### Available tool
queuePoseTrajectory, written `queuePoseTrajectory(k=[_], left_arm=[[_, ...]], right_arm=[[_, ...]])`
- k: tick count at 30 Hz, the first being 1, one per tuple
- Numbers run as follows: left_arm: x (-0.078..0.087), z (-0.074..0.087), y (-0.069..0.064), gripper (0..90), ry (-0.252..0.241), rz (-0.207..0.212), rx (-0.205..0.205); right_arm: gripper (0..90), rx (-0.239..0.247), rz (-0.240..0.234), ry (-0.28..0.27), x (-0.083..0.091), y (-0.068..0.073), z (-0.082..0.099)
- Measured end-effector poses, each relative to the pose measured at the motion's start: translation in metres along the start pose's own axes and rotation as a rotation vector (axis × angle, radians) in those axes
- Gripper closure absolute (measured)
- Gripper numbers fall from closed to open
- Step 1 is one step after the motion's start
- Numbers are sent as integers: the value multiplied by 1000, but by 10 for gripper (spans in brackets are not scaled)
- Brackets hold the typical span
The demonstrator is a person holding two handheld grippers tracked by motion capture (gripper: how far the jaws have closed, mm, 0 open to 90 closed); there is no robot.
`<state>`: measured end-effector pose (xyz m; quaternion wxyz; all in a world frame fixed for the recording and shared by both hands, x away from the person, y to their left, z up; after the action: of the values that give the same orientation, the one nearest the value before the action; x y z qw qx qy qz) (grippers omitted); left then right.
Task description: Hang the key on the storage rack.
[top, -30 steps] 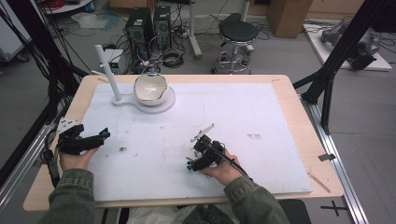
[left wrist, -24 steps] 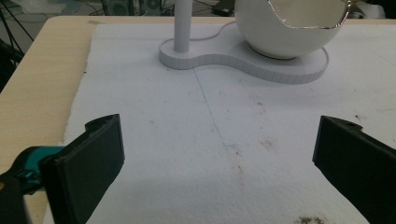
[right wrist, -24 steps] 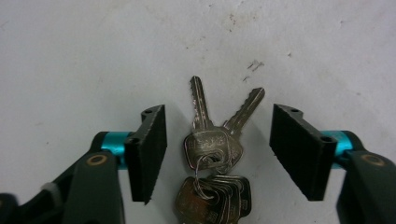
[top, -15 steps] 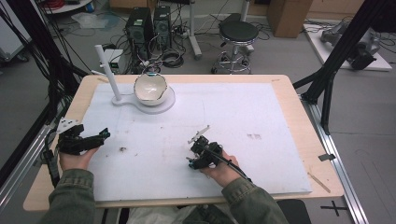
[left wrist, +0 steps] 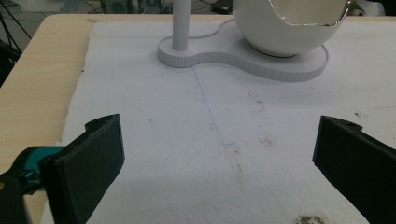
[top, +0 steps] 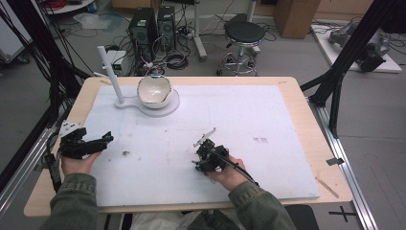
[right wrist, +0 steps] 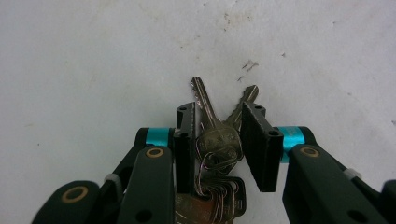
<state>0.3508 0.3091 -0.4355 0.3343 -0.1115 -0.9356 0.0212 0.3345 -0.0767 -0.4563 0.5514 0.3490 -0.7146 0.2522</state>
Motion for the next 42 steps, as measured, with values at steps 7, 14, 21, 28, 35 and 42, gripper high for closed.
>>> queuePoseTrajectory(k=[7, 14, 21, 28, 35, 42], left_arm=[[0, 0, 1, 25, 0, 0, -3], [0, 0, 0, 25, -2, 0, 1], [0, 0, 0, 25, -2, 1, 0], [0, 0, 0, 25, -1, 1, 1], [0, 0, 0, 25, -2, 1, 0], [0, 0, 0, 25, -2, 1, 2]], right_arm=[[676, 3, 7, -9, 1, 0, 0], [796, 9, 6, -59, 9, -2, 1], [797, -14, -3, -66, 14, -7, 4], [797, -26, -36, -113, 26, -9, 4], [800, -21, -23, -153, 34, -11, 5], [800, -16, -40, -194, 44, -8, 4]])
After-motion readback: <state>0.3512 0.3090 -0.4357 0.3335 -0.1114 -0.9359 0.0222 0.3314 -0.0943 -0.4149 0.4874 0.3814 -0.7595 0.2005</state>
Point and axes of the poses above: each handheld gripper's, and its own axes: x roughly backward along the jaws, z roughly out of its underside, y roughly to its left, the point moved 4 cm from there along -x, roughly forward along the jaws, and after that the axes turned 13 degrees about y, right-handed, at the moved point
